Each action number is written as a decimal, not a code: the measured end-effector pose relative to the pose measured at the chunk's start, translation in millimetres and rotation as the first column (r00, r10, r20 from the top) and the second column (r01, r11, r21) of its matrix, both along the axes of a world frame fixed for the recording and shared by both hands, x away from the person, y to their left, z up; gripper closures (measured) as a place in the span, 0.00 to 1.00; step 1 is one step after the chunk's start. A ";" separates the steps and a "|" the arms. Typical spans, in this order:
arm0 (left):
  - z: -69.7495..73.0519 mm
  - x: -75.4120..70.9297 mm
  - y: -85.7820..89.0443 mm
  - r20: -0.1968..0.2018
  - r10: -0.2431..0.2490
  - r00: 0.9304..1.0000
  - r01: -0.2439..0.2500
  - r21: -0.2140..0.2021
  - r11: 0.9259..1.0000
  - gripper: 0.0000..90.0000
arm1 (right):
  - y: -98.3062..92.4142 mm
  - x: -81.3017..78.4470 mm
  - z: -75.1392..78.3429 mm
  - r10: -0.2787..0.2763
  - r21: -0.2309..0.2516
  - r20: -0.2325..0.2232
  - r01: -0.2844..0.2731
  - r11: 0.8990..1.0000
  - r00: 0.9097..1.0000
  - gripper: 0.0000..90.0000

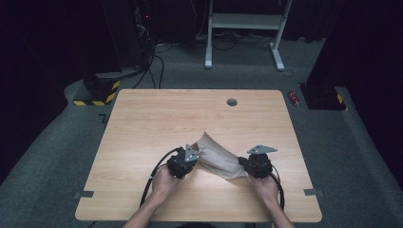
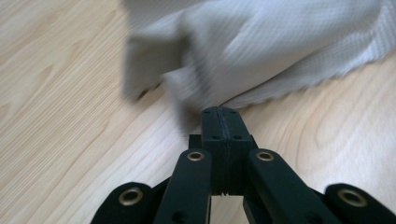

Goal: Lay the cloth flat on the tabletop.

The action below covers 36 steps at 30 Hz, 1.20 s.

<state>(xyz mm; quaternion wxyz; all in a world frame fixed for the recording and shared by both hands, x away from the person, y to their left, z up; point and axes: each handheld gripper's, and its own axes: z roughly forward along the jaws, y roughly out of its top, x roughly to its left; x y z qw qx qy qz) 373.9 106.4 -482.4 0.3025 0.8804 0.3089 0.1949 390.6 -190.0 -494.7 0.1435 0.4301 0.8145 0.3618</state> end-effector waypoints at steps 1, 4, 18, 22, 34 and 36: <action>0.0 0.0 0.0 0.000 0.000 1.000 0.000 0.000 1.000 1.00 | 0.0 0.0 0.0 0.000 0.000 0.000 0.000 1.000 1.000 0.99; 1.7 -11.0 18.1 -0.007 0.011 1.000 -0.011 -0.002 1.000 1.00 | -8.5 -6.2 -4.5 -0.004 -0.012 -0.016 0.003 1.000 1.000 0.99; -1.1 -16.4 43.1 -0.061 0.090 0.994 -0.099 -0.156 0.983 0.71 | 10.0 4.3 2.5 0.024 -0.023 0.008 -0.023 0.999 1.000 0.76; -8.2 8.9 20.8 -0.095 0.093 0.991 -0.104 -0.122 0.987 0.67 | 29.4 27.6 0.8 0.020 -0.039 0.000 -0.020 0.999 1.000 0.71; -13.9 19.5 12.9 -0.148 0.043 0.988 -0.060 -0.116 0.991 0.96 | 48.0 58.0 -13.4 0.025 -0.143 -0.039 -0.030 0.989 0.999 0.95; -12.4 19.0 15.2 -0.143 0.040 0.989 -0.057 -0.120 0.991 0.97 | 48.5 57.2 -13.2 0.029 -0.149 -0.036 -0.034 0.988 0.999 0.98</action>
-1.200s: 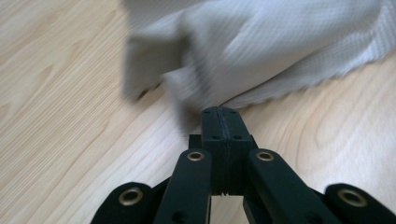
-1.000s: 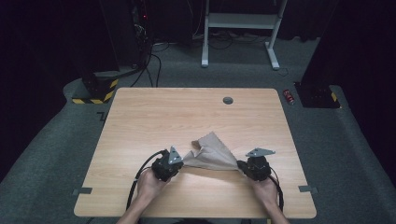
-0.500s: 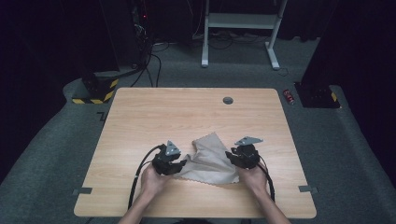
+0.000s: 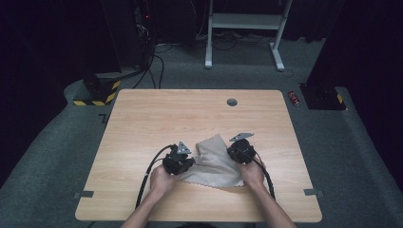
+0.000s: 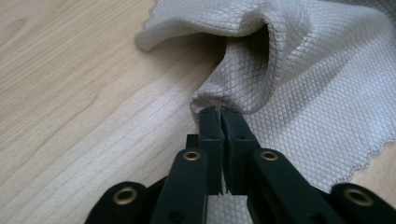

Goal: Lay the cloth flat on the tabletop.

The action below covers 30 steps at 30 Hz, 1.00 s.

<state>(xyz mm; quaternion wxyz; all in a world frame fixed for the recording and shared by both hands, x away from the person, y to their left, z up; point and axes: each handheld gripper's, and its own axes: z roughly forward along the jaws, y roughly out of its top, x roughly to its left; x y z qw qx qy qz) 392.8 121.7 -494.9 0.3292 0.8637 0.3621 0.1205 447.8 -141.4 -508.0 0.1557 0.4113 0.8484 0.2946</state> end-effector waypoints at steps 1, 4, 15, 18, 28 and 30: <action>1.2 -0.7 2.0 0.001 0.000 1.000 0.000 -0.005 1.000 0.99 | -0.1 -2.1 1.4 0.008 -0.010 0.012 -0.008 1.000 1.000 0.99; 7.0 -8.4 8.7 0.012 -0.011 1.000 0.011 -0.021 1.000 1.00 | -4.8 -9.0 9.2 0.012 0.010 0.045 -0.012 1.000 0.999 1.00; 4.8 -22.9 13.7 -0.042 -0.024 0.999 0.022 -0.047 0.999 0.88 | -44.6 -33.7 9.0 -0.020 0.022 0.018 0.020 1.000 1.000 0.97; 7.9 -9.2 12.7 -0.046 0.039 0.998 -0.043 -0.096 0.994 0.77 | -46.1 -31.7 8.8 -0.053 0.039 0.021 0.052 0.998 0.998 0.80; 2.4 24.4 -23.6 -0.065 0.080 0.995 -0.083 -0.049 0.995 0.61 | -26.9 -9.9 6.6 -0.088 0.015 0.024 0.087 0.996 0.996 0.71; 0.7 33.5 -33.4 -0.082 0.078 0.994 -0.082 -0.052 0.995 0.56 | -27.1 -7.4 0.7 -0.092 -0.014 0.009 0.092 0.996 0.996 0.74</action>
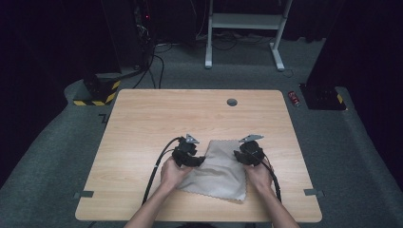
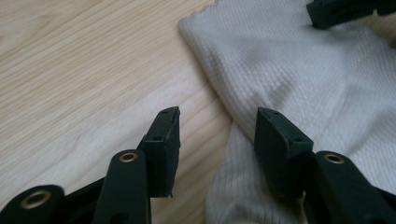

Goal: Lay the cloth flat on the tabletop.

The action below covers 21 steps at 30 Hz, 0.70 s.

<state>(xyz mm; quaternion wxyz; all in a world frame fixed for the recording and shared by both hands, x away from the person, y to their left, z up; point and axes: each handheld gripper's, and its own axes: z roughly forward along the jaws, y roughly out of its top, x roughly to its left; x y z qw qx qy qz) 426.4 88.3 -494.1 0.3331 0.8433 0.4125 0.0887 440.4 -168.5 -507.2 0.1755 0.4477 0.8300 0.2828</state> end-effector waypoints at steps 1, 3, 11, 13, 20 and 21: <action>0.0 0.0 0.0 0.000 0.000 1.000 0.000 0.000 1.000 0.56 | -0.7 -0.6 -0.3 0.001 0.004 0.000 -0.001 1.000 1.000 0.76; -0.5 5.2 -5.3 0.003 0.012 1.000 -0.012 -0.019 1.000 0.56 | -2.3 -1.8 -0.1 0.011 -0.003 0.001 -0.011 1.000 1.000 0.82; -6.4 15.4 -28.1 -0.011 -0.027 1.000 0.027 0.047 0.999 0.77 | 0.7 -3.8 -0.7 0.060 -0.026 0.017 -0.059 0.998 0.998 0.99; -9.1 17.9 -31.6 -0.020 -0.035 0.999 0.036 0.050 0.998 0.88 | -1.1 -3.2 -0.6 0.056 -0.009 0.005 -0.056 0.998 0.998 0.99; 6.3 12.0 -20.1 0.095 -0.032 0.995 0.019 0.139 0.990 0.99 | 0.2 -8.0 9.4 0.070 0.029 0.024 -0.070 0.997 0.997 0.99; 6.3 12.0 -20.1 0.095 -0.032 0.995 0.019 0.139 0.990 0.99 | 0.2 -8.0 9.4 0.070 0.029 0.024 -0.070 0.997 0.997 0.99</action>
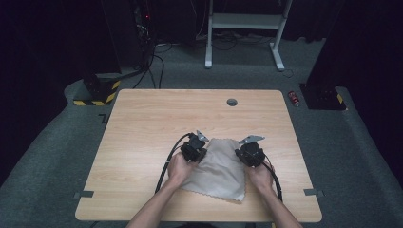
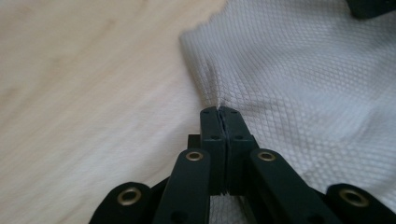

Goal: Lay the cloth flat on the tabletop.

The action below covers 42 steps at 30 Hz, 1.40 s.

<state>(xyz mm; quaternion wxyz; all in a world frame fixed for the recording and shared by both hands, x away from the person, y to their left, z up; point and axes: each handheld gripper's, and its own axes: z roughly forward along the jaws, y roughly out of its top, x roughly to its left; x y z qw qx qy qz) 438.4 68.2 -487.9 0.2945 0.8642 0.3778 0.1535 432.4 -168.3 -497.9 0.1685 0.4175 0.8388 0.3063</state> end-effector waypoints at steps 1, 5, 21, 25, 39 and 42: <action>11.6 -3.8 7.4 0.040 0.006 0.999 -0.006 -0.002 1.000 0.99 | 4.0 -0.8 4.9 0.013 0.012 0.010 -0.013 1.000 1.000 1.00; 31.5 -13.4 10.0 0.111 -0.019 0.994 0.017 0.016 1.000 0.99 | 24.5 -2.1 11.7 0.060 0.015 0.025 -0.061 0.998 0.998 1.00; 9.9 -36.2 -24.1 0.015 -0.197 0.980 0.196 0.016 0.980 0.72 | -12.3 -19.6 -7.0 0.006 -0.058 -0.011 -0.006 0.998 1.000 0.99; 13.5 -25.1 -3.6 0.014 -0.091 0.996 0.091 -0.021 0.996 0.68 | -12.8 -20.2 -9.6 0.007 -0.058 -0.004 -0.008 0.998 1.000 0.99; -16.1 9.6 4.7 -0.012 0.087 0.996 -0.087 0.023 0.996 0.63 | -13.5 -18.2 -10.7 -0.003 -0.044 -0.001 0.003 0.999 1.000 0.99; -16.1 8.7 4.2 -0.016 0.050 0.999 -0.050 0.016 0.999 0.72 | -13.9 -18.1 -10.5 0.000 -0.041 -0.004 0.000 0.999 1.000 0.99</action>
